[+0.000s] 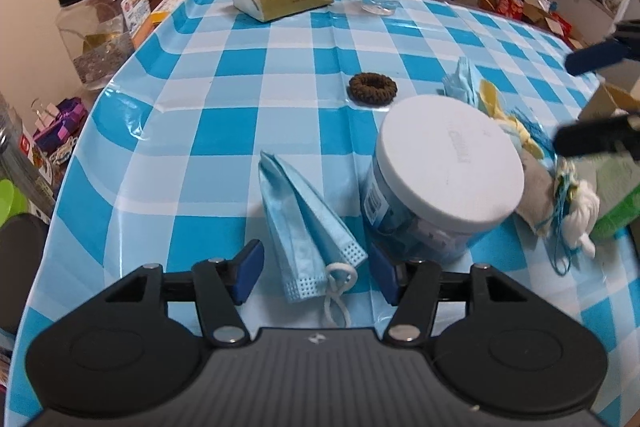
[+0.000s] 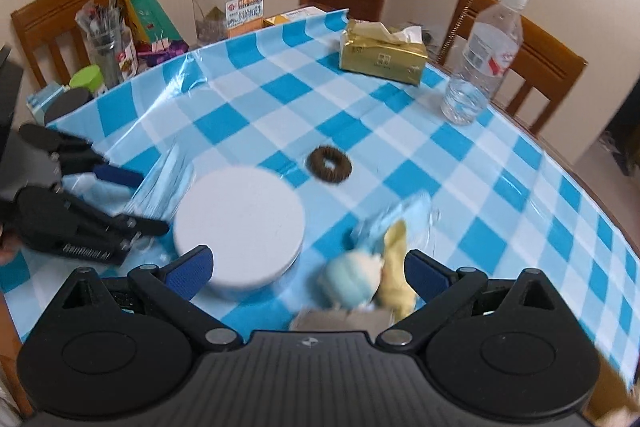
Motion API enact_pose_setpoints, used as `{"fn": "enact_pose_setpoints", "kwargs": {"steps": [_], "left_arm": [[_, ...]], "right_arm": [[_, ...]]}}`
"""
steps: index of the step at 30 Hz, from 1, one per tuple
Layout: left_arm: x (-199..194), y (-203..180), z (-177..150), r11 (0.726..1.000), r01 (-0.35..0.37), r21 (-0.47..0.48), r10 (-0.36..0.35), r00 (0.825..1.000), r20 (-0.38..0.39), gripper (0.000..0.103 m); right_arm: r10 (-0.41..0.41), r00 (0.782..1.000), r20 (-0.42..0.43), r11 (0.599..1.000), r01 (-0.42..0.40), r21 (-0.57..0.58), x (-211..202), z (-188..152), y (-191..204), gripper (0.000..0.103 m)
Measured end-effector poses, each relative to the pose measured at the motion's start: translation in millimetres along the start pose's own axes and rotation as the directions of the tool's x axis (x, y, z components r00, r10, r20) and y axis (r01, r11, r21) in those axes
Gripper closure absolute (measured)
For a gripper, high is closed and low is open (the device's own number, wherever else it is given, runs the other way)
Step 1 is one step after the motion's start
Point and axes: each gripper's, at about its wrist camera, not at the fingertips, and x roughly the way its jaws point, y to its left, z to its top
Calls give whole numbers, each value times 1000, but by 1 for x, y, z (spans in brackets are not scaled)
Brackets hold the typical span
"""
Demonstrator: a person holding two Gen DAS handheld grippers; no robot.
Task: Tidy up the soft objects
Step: 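Grasp the blue face mask with the left tool while the right tool grasps the brown hair tie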
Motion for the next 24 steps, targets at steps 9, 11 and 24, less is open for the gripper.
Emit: {"fn": "enact_pose_setpoints", "kwargs": {"steps": [9,11,24], "left_arm": [[2,1,4,997,-26,-76,27,1000,7,41],[2,1,4,996,-32,-87,32,999,6,41],[0,-1,2,990,-51,-134,51,999,1,35]], "right_arm": [[67,998,-19,991,-69,-113,43,42,-42,7],[82,996,-34,988,-86,-127,55,49,-48,11],[161,978,-132,956,-188,-227,132,79,-50,25]]}}
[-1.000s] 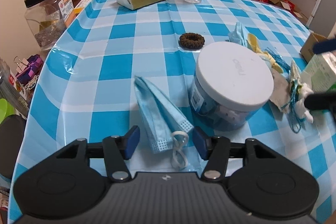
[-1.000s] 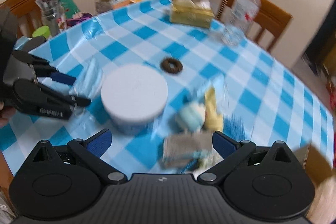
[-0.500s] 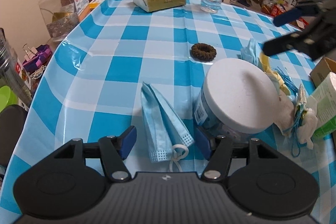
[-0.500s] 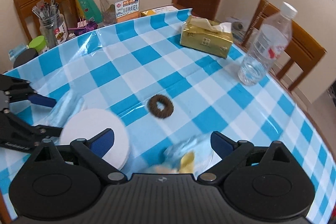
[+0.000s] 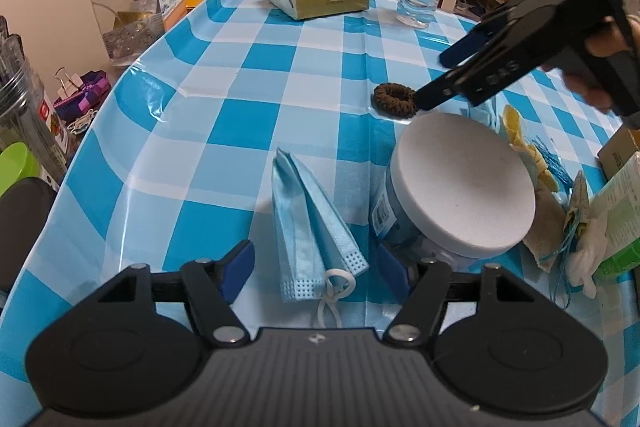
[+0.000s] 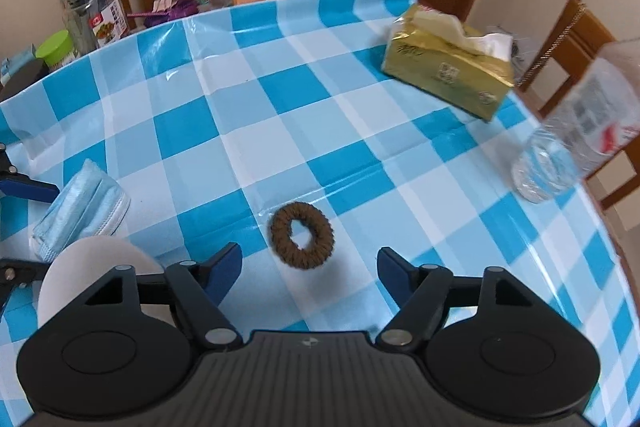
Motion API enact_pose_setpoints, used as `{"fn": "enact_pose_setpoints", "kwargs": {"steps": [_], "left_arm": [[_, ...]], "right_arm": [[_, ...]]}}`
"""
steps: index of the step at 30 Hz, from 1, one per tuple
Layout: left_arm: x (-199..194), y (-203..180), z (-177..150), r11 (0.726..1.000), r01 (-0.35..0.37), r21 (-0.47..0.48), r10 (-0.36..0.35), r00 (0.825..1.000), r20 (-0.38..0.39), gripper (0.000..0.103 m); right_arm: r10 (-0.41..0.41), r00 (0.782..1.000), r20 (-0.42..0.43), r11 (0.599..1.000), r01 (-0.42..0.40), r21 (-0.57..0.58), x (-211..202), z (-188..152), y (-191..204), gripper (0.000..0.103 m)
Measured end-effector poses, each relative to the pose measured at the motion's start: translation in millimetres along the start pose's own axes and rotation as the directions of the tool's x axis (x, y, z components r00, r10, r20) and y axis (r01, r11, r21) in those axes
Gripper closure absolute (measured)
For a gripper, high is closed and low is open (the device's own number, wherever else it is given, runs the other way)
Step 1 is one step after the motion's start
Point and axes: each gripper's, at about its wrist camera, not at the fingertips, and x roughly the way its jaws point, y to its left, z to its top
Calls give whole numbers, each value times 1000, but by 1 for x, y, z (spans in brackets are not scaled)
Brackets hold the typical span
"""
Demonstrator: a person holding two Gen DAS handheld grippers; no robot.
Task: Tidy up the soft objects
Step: 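Grasp the blue face mask with the left tool while the right tool grasps the brown hair tie, then lift the mask with the left tool while the right tool lifts the hair tie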
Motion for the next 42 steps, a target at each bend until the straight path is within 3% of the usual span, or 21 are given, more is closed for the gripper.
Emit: {"fn": "enact_pose_setpoints", "kwargs": {"steps": [10,14,19,29,32,36,39,42], "left_arm": [[2,-2,0,1000,3,2,-3,1000,5,34],[3,-2,1,1000,1,-1,-1,1000,5,34],[4,-1,2,1000,-4,-2,4,1000,6,29],[10,-2,9,1000,-10,21,9,1000,20,29],[14,1,10,999,-11,38,10,1000,18,39],[18,4,11,999,3,40,-4,1000,3,67],[19,6,10,999,6,37,-6,1000,0,79],[16,6,10,999,5,40,-5,1000,3,85]], "right_arm": [[47,998,-43,999,-47,2,35,13,-5,37],[48,998,-51,999,-48,6,43,15,-5,52],[31,998,-53,999,-31,-9,46,15,-2,52],[13,999,-45,1000,-13,-15,42,13,1,60],[9,999,-42,1000,-10,-16,40,12,1,60],[10,999,-46,1000,-11,-21,38,9,4,60],[7,999,-48,1000,-8,-24,36,8,5,60],[2,999,-42,1000,-3,-20,30,7,5,60]]}}
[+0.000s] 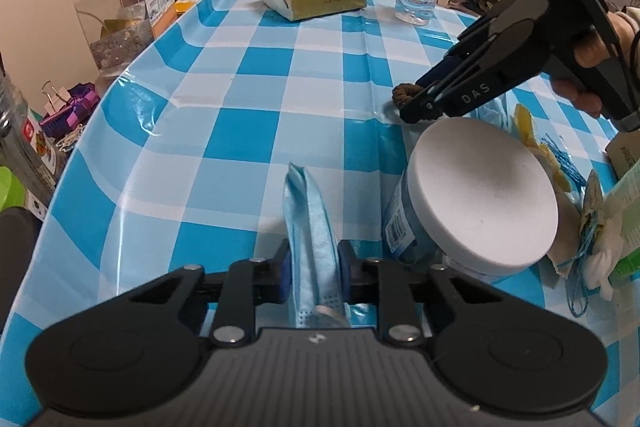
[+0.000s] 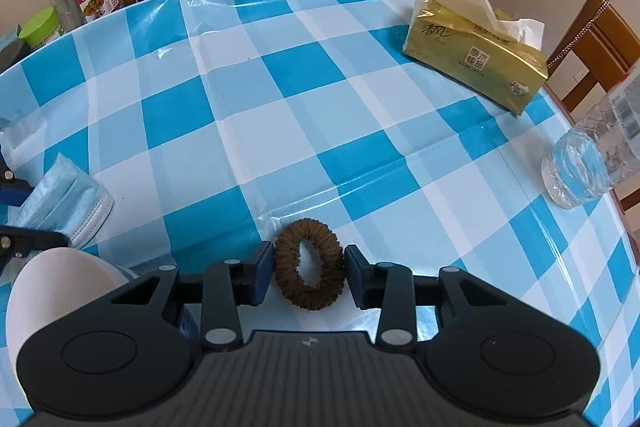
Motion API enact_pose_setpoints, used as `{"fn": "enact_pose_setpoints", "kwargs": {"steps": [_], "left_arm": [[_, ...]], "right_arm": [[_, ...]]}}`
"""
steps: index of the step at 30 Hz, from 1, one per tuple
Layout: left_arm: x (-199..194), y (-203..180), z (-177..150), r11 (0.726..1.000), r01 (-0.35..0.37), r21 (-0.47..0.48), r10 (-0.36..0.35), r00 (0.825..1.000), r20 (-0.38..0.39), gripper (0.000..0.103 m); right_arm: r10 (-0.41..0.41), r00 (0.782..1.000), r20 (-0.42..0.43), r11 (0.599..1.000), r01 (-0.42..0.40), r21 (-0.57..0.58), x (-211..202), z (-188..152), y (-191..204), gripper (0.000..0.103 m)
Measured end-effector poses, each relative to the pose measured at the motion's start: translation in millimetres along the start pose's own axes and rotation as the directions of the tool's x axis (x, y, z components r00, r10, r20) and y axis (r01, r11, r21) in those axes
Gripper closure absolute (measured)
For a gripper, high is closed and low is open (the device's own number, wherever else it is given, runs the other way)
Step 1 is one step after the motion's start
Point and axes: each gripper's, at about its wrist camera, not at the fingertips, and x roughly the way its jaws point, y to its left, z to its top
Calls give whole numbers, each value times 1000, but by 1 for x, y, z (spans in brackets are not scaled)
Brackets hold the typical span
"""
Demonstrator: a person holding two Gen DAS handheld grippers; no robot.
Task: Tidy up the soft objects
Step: 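Lift the mask with the left tool while the right tool lifts the hair tie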
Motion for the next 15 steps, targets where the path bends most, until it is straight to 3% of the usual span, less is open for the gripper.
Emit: {"fn": "enact_pose_setpoints", "kwargs": {"steps": [15], "left_arm": [[-32,2,-3,999,13,42,-14,1000,8,89]], "right_arm": [[-30,999,38,999,29,33,-48,-17,5,62]]}}
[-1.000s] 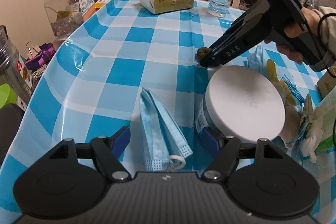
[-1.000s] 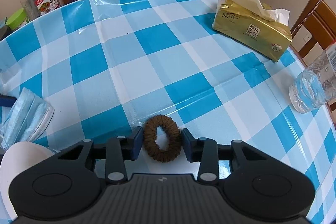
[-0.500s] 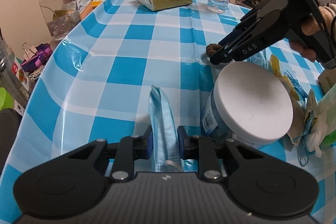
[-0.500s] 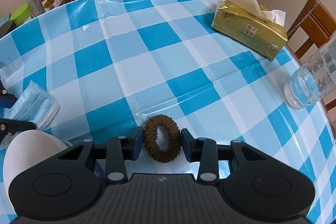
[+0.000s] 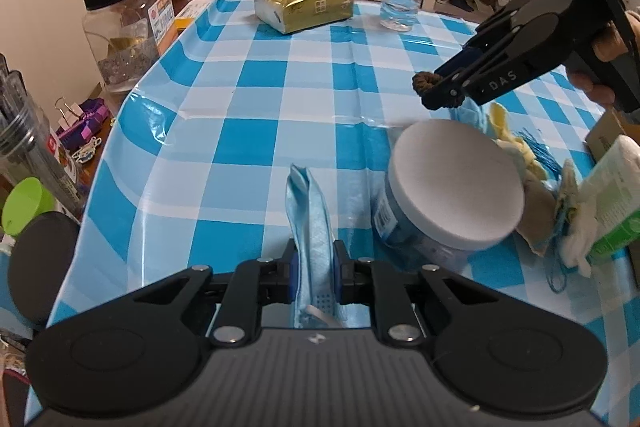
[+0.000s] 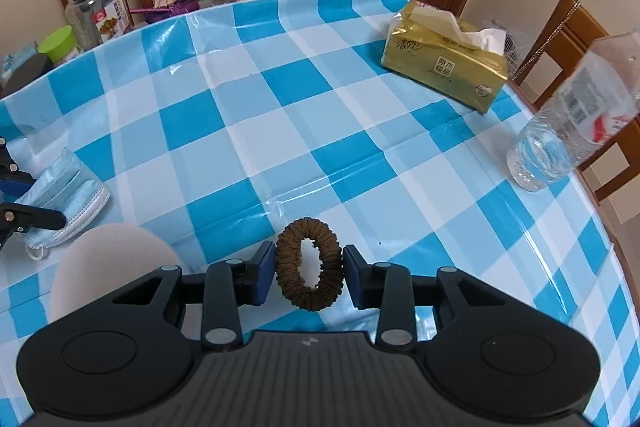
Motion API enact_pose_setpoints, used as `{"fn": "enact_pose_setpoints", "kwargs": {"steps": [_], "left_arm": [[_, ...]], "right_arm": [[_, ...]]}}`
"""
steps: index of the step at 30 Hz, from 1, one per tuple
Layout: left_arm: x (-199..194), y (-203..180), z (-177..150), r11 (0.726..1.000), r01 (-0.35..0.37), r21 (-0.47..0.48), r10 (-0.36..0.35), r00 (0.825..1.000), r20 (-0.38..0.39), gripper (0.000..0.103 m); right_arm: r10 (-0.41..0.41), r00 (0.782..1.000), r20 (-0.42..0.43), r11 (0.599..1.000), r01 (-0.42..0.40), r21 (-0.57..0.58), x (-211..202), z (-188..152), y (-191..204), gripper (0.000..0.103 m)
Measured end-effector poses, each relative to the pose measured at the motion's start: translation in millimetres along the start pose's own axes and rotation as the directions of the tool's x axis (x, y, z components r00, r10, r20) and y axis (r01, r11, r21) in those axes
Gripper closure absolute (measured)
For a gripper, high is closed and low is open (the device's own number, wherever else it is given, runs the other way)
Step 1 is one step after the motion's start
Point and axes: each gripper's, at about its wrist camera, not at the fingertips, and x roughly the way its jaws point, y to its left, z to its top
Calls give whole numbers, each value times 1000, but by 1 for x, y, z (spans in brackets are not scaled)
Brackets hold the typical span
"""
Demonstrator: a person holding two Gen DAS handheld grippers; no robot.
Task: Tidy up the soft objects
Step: 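Lift the mask with the left tool while the right tool lifts the hair tie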
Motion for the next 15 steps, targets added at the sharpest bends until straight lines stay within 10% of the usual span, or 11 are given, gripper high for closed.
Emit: {"fn": "enact_pose_setpoints", "kwargs": {"steps": [15], "left_arm": [[-48,-13,-13,989,100,108,-97,995,-32,89]], "right_arm": [[-10,998,67,998,5,68,-86,-32,38,62]]}}
